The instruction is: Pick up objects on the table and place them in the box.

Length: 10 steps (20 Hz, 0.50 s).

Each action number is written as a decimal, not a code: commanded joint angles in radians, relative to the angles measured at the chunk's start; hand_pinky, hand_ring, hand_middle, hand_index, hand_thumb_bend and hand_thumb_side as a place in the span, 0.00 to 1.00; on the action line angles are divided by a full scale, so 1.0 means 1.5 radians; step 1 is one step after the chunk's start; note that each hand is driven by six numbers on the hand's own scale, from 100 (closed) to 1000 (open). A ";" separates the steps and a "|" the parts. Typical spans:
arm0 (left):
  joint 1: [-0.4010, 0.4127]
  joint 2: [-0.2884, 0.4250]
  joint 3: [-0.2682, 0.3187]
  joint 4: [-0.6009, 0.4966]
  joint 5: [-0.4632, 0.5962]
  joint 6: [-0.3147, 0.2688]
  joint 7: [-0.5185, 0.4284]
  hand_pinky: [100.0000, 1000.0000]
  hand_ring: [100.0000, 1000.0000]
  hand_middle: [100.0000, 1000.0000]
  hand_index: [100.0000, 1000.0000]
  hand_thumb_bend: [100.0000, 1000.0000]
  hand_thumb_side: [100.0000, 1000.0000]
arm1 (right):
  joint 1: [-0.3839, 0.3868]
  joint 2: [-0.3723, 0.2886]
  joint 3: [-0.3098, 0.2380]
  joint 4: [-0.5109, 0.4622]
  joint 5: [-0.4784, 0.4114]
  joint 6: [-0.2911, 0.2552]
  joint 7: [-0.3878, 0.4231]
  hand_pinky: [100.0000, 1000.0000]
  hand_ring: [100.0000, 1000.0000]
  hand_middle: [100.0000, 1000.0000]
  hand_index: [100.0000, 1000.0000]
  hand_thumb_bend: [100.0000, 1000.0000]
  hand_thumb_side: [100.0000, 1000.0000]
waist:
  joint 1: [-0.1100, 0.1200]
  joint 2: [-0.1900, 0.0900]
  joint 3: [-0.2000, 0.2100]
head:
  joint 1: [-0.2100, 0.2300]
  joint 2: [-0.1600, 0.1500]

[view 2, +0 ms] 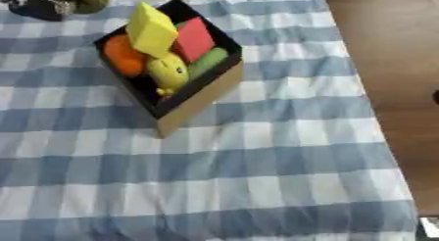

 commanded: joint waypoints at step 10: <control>-0.006 -0.025 -0.066 -0.048 0.083 -0.026 -0.056 0.67 0.58 0.44 0.58 0.00 0.00 | -0.006 -0.015 -0.006 -0.013 -0.006 -0.044 0.051 1.00 1.00 0.21 0.99 0.00 0.44 | -0.002 -0.018 -0.005 | 0.000 0.003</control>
